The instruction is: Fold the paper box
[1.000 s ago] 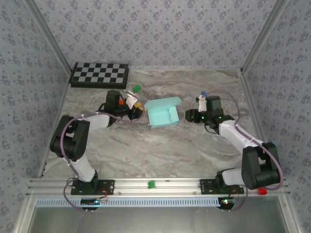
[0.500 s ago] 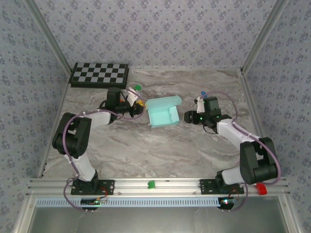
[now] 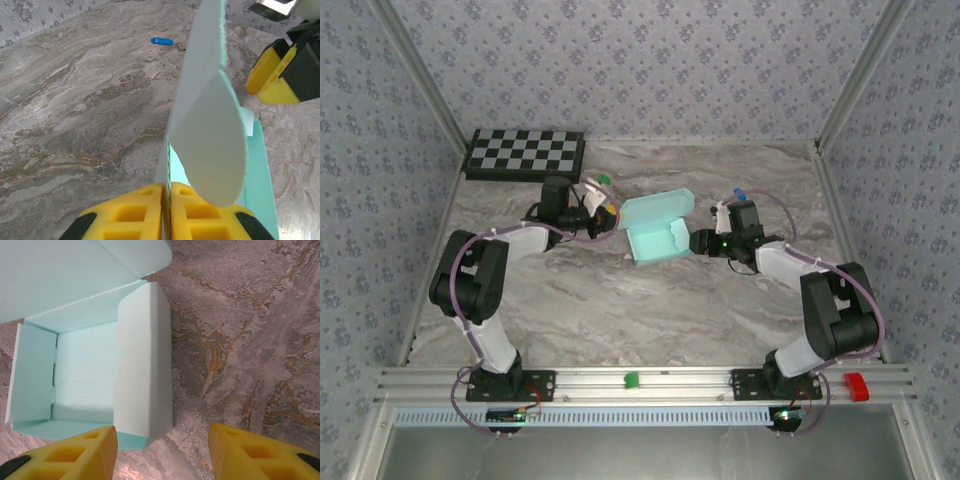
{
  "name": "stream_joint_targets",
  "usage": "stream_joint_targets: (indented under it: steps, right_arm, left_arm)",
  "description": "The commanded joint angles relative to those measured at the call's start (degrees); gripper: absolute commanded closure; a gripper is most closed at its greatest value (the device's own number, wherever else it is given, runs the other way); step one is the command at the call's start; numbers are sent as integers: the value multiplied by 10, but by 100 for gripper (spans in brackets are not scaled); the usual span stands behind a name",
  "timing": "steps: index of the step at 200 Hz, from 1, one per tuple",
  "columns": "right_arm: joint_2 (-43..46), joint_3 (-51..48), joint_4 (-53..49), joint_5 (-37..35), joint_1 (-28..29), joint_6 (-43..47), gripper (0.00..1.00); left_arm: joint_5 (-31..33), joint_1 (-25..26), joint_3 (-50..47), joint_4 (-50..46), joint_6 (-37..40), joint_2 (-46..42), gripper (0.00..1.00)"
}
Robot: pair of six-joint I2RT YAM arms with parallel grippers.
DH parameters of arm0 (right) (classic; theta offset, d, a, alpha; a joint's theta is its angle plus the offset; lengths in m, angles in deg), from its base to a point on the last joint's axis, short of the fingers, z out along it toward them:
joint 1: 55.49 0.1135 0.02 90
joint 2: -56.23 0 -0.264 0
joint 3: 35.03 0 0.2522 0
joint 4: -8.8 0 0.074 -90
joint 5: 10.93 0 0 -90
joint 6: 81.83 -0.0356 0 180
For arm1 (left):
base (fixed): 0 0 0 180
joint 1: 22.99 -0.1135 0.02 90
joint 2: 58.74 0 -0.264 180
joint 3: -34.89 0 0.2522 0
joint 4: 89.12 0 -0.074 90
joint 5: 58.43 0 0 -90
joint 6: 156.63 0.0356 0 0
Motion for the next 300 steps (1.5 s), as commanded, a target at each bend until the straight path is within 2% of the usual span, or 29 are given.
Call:
stream_joint_targets:
  steps: [1,73,86,155,198,241,300]
  right_arm:
    - [-18,13,31,18,5,-12,48]
    - [-60,33,35,-3,7,4,48]
    - [-68,35,35,2,9,3,48]
    - [-67,14,66,-1,20,-17,48]
    - [-84,16,100,1,24,-40,49]
    - [-106,23,119,-16,34,-50,51]
    - [-122,34,89,-47,44,-35,55]
  left_arm:
    - [-28,4,23,-11,4,7,90]
    - [-35,4,29,-17,2,9,94]
    - [-38,4,30,-18,-2,9,100]
    - [0,4,22,-32,-48,-6,100]
    - [26,7,18,-74,-65,-20,100]
    - [25,9,13,-83,-64,-30,100]
    - [22,8,17,-84,-72,-29,100]
